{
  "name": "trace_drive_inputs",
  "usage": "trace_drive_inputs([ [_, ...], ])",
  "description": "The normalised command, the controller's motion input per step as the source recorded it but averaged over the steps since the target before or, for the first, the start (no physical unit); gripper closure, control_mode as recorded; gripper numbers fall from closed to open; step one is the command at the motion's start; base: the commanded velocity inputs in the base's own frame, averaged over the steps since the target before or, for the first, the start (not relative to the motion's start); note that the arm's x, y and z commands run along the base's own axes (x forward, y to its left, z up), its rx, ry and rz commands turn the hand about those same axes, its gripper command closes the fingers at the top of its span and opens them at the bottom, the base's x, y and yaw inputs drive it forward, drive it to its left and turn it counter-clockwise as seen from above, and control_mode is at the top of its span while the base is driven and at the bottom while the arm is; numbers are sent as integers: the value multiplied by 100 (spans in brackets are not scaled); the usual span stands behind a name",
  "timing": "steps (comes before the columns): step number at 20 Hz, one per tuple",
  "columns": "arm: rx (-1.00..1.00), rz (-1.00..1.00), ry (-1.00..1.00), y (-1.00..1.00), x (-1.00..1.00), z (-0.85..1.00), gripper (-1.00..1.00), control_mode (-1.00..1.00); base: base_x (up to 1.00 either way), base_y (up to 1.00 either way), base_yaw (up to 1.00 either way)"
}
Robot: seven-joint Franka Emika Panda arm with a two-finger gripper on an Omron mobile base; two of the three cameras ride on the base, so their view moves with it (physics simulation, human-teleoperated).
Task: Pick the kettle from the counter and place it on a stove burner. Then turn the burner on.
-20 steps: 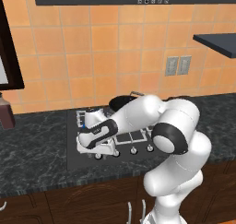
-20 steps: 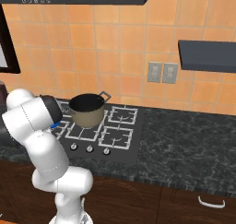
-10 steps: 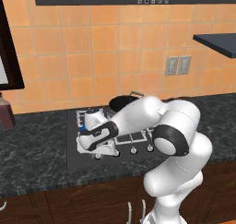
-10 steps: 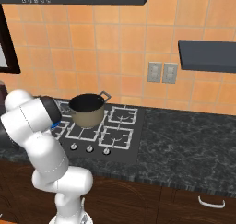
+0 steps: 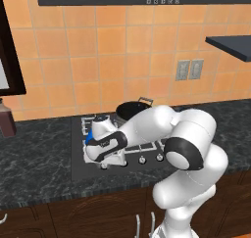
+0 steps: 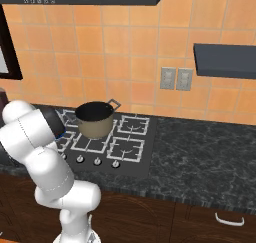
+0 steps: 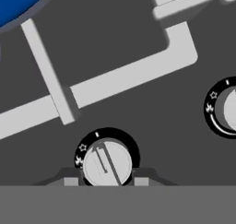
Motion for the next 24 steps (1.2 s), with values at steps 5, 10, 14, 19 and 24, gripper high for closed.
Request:
trace_drive_inputs([
  [5, 0, 2, 1, -16, 1, 0, 100, -100, 0, 0, 0],
  [10, 0, 13, 1, -17, 10, 0, 100, -100, 0, 0, 0],
  [14, 0, 14, 0, -13, 8, -2, 100, -100, 0, 0, 0],
  [19, 0, 22, 14, -18, 12, 0, 100, -100, 0, 0, 0],
  [24, 0, 23, 2, -23, 0, -2, 100, -100, 0, 0, 0],
])
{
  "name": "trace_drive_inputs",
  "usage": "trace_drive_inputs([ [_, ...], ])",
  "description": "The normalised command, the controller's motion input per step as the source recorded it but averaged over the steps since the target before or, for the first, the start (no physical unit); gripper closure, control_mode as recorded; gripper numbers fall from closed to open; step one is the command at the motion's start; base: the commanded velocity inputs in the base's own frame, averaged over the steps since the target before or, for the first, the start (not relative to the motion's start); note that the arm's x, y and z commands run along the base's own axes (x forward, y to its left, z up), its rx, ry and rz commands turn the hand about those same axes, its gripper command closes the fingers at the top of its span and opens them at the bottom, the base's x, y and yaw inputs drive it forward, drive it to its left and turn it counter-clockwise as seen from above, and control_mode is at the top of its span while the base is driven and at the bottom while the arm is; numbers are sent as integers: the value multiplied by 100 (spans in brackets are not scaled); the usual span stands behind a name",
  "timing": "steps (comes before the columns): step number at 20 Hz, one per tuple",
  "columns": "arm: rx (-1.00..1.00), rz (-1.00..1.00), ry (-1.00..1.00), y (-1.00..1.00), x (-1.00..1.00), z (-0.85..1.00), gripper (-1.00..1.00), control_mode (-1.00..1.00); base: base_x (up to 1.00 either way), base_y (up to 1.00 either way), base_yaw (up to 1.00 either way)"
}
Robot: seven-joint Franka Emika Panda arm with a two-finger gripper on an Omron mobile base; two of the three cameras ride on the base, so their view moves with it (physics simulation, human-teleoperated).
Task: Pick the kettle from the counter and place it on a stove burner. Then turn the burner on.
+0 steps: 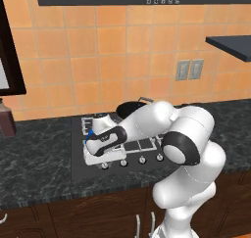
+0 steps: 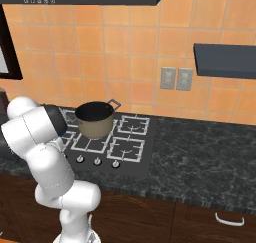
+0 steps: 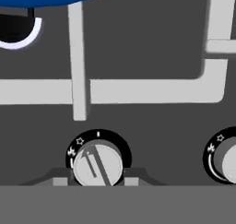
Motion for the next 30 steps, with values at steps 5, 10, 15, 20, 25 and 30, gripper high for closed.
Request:
trace_drive_inputs([
  [5, 0, 21, 0, -18, 0, -5, 100, -100, 0, 0, 0],
  [10, 0, 22, 0, -18, 0, -8, 100, -100, 0, 0, 0],
  [15, 0, 23, 0, -18, 0, -8, 100, -100, 0, 0, 0],
  [20, 0, 22, 0, -17, 0, -5, 100, -100, 0, 0, 0],
  [25, 0, 22, 0, -18, 0, -13, 100, -100, 0, 0, 0],
  [30, 0, 21, 0, -15, 0, -15, 100, -100, 0, 0, 0],
])
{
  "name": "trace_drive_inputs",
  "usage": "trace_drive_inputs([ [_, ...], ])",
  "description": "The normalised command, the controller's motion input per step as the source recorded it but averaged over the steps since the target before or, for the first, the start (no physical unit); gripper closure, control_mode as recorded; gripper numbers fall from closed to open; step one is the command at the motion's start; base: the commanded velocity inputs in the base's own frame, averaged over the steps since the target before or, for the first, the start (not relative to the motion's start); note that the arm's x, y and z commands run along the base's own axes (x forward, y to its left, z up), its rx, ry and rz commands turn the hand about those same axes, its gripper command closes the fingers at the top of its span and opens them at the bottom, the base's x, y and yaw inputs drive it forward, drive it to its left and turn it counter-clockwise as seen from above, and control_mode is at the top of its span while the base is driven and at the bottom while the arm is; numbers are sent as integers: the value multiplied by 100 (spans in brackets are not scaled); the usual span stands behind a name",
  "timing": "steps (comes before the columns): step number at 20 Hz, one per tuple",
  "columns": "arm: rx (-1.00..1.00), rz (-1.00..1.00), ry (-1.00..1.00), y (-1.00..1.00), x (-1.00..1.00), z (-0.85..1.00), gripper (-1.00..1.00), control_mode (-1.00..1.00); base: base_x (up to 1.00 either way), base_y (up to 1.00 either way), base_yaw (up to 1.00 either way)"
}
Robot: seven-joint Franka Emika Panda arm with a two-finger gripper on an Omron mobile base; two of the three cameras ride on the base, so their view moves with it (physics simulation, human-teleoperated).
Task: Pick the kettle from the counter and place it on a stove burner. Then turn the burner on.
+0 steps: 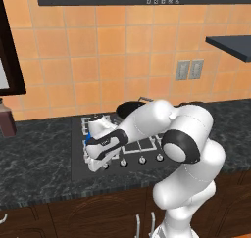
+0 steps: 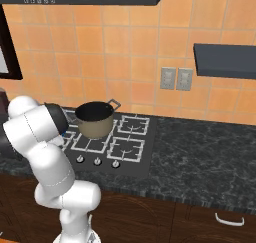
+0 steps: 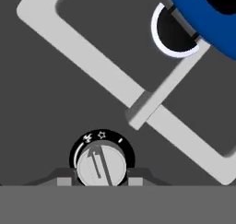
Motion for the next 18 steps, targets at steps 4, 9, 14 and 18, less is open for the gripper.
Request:
trace_drive_inputs([
  [4, 0, 23, 0, -21, 0, -21, 100, -100, 0, 0, 0],
  [9, 0, 24, 0, -24, 0, -20, 100, -100, 0, 0, 0],
  [14, 0, 23, 0, -26, 0, -18, 100, -100, 0, 0, 0],
  [18, 0, 21, 0, -31, 0, -16, 100, -100, 0, 0, 0],
])
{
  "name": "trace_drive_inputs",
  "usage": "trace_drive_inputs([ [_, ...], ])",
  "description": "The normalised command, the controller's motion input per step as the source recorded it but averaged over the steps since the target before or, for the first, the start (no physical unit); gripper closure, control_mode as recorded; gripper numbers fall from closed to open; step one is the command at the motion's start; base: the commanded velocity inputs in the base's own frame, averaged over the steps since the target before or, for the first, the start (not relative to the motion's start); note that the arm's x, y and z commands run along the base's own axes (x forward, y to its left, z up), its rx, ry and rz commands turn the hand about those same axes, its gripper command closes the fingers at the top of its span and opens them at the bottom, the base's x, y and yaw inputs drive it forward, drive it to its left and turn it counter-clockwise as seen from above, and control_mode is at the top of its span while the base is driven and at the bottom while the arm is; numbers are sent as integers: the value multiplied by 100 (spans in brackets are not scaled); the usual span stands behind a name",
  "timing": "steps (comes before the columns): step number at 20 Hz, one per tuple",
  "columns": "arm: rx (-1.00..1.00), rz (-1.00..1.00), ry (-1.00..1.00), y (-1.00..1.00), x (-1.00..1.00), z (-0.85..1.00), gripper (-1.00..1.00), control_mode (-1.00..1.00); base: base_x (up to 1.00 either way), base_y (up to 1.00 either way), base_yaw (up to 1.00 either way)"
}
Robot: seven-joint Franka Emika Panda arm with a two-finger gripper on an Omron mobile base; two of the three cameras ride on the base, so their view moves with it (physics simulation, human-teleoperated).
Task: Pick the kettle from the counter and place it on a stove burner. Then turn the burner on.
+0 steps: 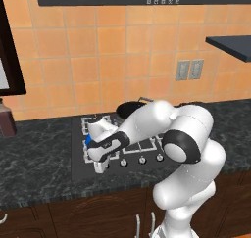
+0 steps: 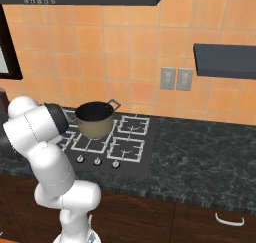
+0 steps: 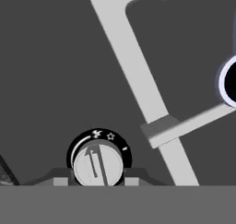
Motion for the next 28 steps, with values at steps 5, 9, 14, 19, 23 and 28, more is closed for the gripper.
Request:
trace_drive_inputs([
  [5, 0, 6, 0, -4, -3, -2, -100, -100, 0, 0, 0],
  [9, 0, 0, 0, 0, 0, 0, -100, -100, 0, 0, 0],
  [14, 0, 0, 0, -8, 0, 1, -100, -100, 0, 0, 0],
  [19, 0, -2, -1, -30, 1, 16, -100, -100, 0, 0, 0],
  [23, 0, -2, -3, -22, 13, 25, -100, -100, 0, 0, 0],
  [28, 3, 0, -5, -6, -19, 79, -100, -100, 0, 0, 0],
])
